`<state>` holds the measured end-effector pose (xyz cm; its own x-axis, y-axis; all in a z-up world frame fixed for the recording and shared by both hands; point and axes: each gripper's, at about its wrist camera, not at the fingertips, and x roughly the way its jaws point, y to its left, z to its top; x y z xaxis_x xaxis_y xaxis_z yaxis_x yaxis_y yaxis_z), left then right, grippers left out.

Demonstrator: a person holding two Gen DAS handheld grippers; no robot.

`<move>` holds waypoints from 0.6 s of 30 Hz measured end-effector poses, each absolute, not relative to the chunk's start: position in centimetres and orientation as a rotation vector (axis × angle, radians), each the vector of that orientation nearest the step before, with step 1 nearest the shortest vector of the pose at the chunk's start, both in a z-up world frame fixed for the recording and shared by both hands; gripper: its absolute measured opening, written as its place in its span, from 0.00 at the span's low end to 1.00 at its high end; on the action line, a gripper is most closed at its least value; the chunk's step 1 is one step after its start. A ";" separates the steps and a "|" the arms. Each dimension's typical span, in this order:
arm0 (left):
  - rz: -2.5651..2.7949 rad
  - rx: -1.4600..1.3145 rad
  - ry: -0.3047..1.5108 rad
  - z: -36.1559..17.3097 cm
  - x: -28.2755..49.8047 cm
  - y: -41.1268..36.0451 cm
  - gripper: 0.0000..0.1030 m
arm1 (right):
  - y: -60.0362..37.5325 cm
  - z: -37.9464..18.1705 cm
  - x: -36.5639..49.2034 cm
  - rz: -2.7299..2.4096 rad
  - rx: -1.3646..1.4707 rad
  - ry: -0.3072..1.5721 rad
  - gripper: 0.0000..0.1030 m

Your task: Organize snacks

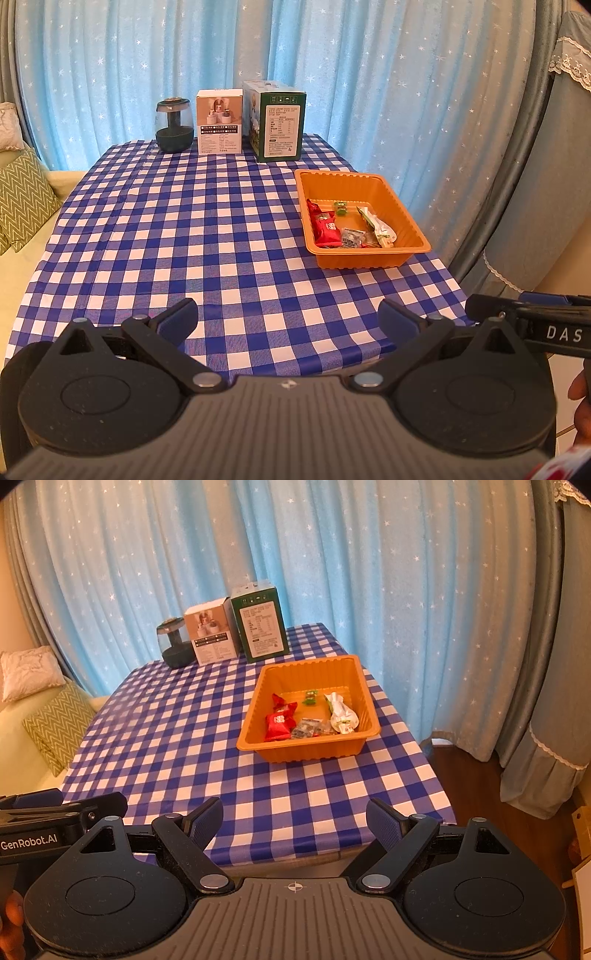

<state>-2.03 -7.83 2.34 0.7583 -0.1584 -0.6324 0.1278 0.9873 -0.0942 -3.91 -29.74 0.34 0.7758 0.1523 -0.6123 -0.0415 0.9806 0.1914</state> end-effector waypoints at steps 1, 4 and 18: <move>-0.157 -0.045 0.692 2.4 -2.0 -7.9 1.00 | -29.7 0.3 -3.9 0.104 0.172 0.676 0.82; -0.157 -0.045 0.692 2.4 -2.0 -7.9 1.00 | -29.7 0.3 -3.9 0.105 0.172 0.677 0.82; -0.158 -0.046 0.694 2.3 -2.0 -8.0 1.00 | -29.7 0.3 -3.9 0.104 0.173 0.678 0.82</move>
